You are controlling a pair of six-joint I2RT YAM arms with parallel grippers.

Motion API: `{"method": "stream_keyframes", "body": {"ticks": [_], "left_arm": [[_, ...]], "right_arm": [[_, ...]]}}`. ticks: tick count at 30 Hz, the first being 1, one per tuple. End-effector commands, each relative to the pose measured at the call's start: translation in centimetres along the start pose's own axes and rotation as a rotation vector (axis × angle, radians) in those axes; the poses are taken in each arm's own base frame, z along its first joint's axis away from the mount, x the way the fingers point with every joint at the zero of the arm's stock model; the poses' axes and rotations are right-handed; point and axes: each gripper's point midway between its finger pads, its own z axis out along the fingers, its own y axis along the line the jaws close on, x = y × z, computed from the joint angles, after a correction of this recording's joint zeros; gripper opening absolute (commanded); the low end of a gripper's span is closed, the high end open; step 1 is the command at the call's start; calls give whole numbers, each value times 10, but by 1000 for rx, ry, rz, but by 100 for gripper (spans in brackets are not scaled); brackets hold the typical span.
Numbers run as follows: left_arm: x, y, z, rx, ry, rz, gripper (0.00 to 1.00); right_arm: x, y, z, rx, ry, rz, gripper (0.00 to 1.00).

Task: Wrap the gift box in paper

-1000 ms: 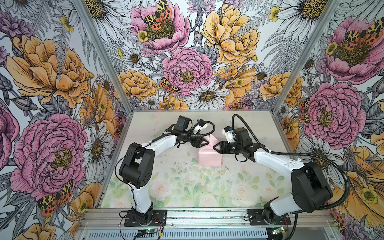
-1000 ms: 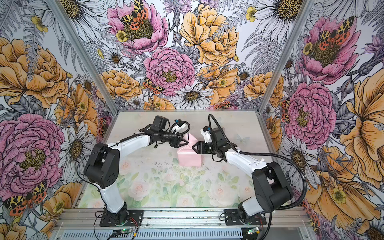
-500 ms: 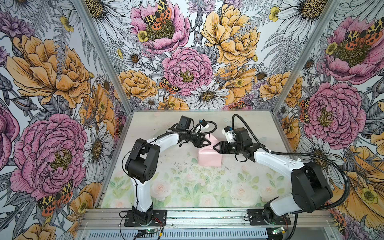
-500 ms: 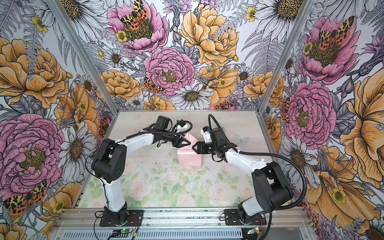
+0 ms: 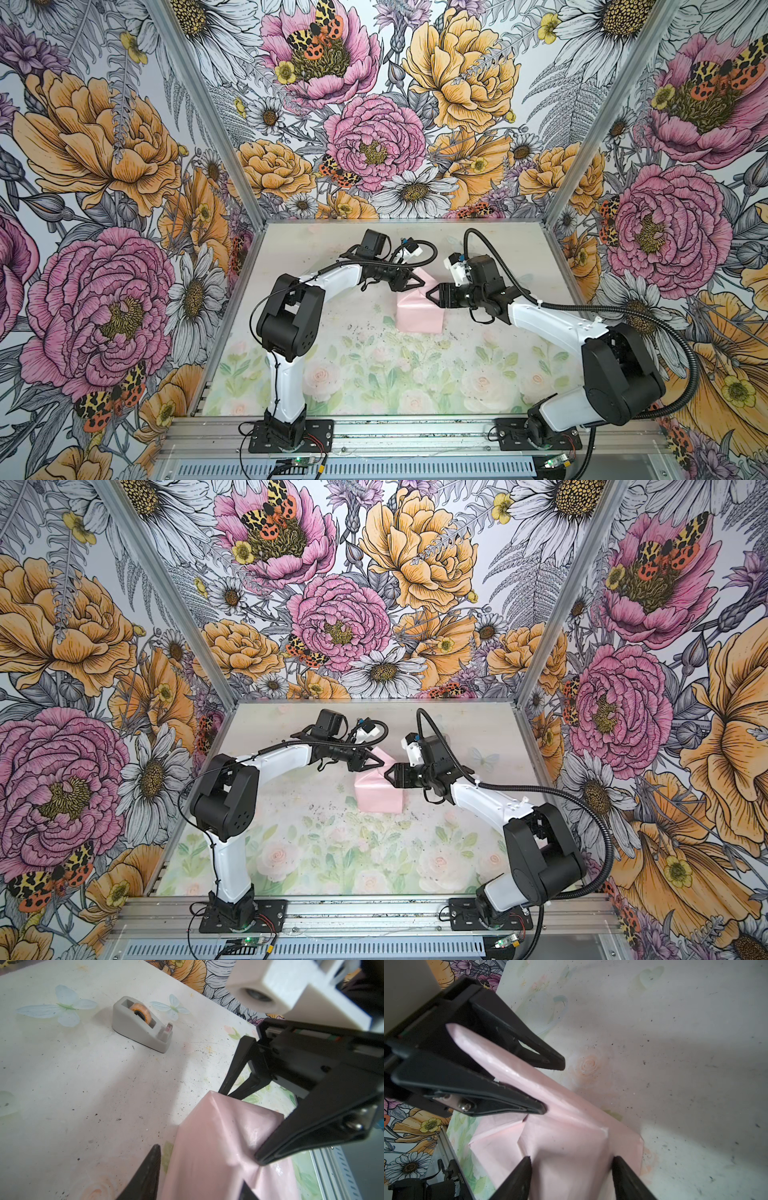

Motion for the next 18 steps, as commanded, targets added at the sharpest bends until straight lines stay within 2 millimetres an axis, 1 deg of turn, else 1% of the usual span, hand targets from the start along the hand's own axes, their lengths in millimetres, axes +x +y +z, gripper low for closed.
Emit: {"method": "stream_keyframes", "body": {"ticks": [1,3,6,8,11,12,14,16,18], "left_arm": [[9,-3,7,30,17,19,33],[10,-5,6,33,19,19,29],[10,-6,4,27,18,22,24],[11,-6,1,12,22,20,20],[10,-6,-2,-10,24,19,19],[11,-7,-3,-16,27,18,18],[12,-6,-3,-28,33,20,18],[12,-5,-4,-37,34,20,17],[13,-3,-6,-51,37,14,16]], "right_arm": [[27,-17,4,58,80,6,63],[22,-14,0,57,60,4,62],[12,-7,-17,58,10,-6,62],[6,-2,-35,66,-39,-12,62],[5,5,-61,63,-105,-2,61],[7,8,-67,55,-119,6,60],[14,20,-77,4,-133,10,56],[26,27,-80,-23,-124,27,54],[42,30,-78,-32,-107,48,52]]}}
